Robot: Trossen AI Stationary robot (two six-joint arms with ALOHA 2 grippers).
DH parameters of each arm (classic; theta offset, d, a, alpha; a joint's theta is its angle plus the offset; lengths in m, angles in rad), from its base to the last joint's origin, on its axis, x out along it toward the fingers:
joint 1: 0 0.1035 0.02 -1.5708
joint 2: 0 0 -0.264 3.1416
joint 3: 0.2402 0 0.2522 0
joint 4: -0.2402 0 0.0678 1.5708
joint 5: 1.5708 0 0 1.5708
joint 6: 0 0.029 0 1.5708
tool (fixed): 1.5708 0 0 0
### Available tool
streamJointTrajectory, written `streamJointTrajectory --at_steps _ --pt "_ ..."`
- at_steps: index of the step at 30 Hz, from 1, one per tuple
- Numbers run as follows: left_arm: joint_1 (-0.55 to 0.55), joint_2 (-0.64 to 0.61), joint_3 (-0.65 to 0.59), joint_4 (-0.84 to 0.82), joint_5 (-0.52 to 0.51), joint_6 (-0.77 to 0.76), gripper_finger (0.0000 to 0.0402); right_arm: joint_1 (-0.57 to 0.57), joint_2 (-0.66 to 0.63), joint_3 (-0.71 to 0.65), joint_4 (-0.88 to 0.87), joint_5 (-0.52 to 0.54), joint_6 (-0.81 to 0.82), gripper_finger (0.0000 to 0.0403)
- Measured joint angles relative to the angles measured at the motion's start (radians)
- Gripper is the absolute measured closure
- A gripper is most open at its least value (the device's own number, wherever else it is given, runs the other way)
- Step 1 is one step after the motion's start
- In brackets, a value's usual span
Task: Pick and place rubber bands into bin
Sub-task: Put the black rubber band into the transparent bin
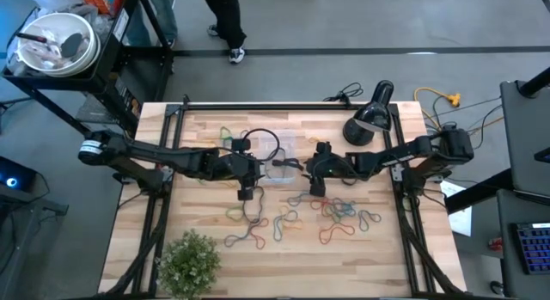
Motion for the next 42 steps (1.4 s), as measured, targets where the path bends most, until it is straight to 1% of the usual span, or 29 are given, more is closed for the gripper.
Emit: streamJointTrajectory --at_steps 6,9,12,16,21,23,24,28,32,36,42 --pt "-0.011 0.0 0.0 -0.002 0.0 -0.004 0.0251 -0.022 0.09 0.05 0.003 0.0 -0.004 0.0187" --pt "-0.017 0.0 0.0 -0.007 0.0 -0.006 0.0251 -0.035 0.125 0.071 0.001 0.002 -0.002 0.0193" --pt "-0.023 -0.001 0.0 -0.021 0.0 -0.007 0.0251 -0.043 0.138 0.077 -0.005 0.021 0.002 0.0207" --pt "-0.028 -0.001 0.0 -0.025 0.0 -0.007 0.0251 -0.041 0.118 0.077 -0.051 0.083 0.006 0.0251" --pt "-0.028 -0.001 0.0 -0.025 -0.003 -0.006 0.0251 -0.041 0.057 0.077 -0.097 0.09 0.0 0.0341" --pt "-0.028 -0.002 0.0 -0.025 -0.005 -0.006 0.0251 -0.037 0.029 0.077 -0.09 0.091 -0.022 0.0377" --pt "-0.028 -0.002 0.0 -0.024 -0.005 -0.007 0.0251 -0.035 0.014 0.077 -0.088 0.095 -0.032 0.0385" --pt "-0.028 -0.002 0.0 -0.025 -0.005 -0.007 0.0251 -0.025 -0.036 0.089 -0.067 0.105 -0.07 0.0393" --pt "-0.028 -0.002 0.0 -0.026 -0.005 -0.008 0.0251 -0.019 -0.045 0.154 -0.063 0.1 -0.125 0.0394" --pt "-0.028 -0.002 0.0 -0.042 -0.005 -0.033 0.0251 -0.017 -0.004 0.237 -0.066 0.056 -0.181 0.0394" --pt "-0.042 -0.002 -0.002 -0.077 -0.007 -0.06 0.0251 -0.018 0.128 0.379 -0.111 -0.014 -0.229 0.0394"
